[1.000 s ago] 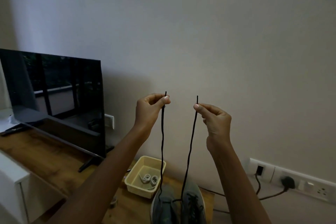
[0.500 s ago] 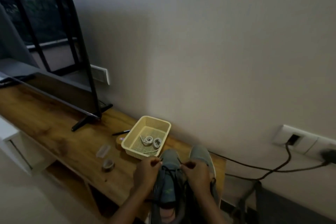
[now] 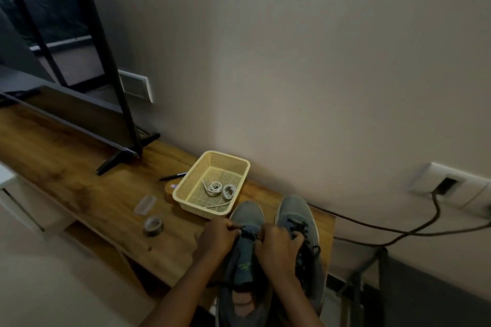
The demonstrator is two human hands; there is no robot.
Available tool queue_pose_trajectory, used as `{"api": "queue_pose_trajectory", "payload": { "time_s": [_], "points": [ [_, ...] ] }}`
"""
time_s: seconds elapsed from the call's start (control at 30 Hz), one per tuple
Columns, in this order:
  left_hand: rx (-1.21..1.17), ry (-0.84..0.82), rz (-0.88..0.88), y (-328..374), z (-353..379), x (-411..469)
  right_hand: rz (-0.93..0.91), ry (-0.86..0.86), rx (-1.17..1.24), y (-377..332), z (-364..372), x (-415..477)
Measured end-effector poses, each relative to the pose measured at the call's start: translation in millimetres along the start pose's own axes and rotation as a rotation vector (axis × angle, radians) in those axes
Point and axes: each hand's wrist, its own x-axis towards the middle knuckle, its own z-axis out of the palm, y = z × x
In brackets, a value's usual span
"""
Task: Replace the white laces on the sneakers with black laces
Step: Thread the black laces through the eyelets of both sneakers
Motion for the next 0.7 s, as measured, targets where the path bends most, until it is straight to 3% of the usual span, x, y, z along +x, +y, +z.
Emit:
{"api": "queue_pose_trajectory", "payload": {
  "time_s": [0.47,0.57,0.7],
  "points": [
    [-0.208,0.102,-0.015,-3.1,-8.3,-8.2,0.033,0.024,0.014,1.1,3.0,2.1],
    [-0.325,0.235,-0.006,0.0,-20.8,-15.7,0.102,0.119,0.362,-0.5,-7.0,-1.7],
    [-0.581,0.324,0.166,51.8,-78.7,-41.1,0.154,0.285,0.999,-7.1,-65.6,-9.1]
  ]
}}
